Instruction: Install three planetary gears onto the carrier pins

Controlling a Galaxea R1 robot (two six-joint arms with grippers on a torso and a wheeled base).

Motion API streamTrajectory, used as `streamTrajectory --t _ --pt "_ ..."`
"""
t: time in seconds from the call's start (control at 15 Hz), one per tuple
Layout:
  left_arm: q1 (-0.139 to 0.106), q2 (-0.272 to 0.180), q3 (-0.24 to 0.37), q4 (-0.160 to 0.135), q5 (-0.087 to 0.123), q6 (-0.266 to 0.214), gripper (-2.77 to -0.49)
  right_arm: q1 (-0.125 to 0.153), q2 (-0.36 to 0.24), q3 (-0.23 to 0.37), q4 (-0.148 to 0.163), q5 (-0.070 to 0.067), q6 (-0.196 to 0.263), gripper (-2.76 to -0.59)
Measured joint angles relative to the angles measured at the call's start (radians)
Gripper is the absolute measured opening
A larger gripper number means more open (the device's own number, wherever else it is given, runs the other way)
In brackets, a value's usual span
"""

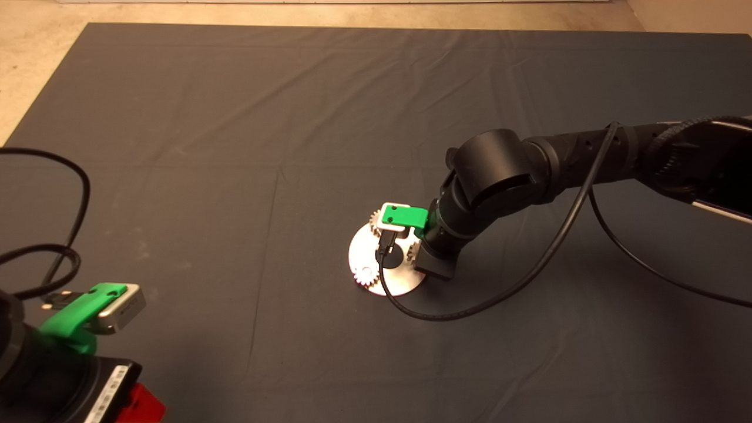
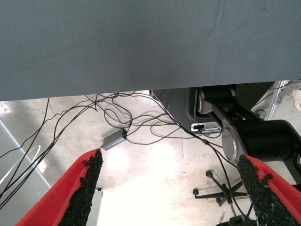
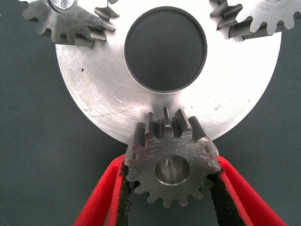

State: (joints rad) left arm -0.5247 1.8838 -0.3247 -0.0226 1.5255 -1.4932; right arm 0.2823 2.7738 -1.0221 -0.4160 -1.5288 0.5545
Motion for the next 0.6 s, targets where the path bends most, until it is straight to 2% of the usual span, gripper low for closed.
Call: streamTrajectory --t 0.6 --pt "0.000 0.000 0.000 0.000 0.000 0.000 -1.22 0.000 -0.001 0.000 0.000 0.002 0.000 -2.32"
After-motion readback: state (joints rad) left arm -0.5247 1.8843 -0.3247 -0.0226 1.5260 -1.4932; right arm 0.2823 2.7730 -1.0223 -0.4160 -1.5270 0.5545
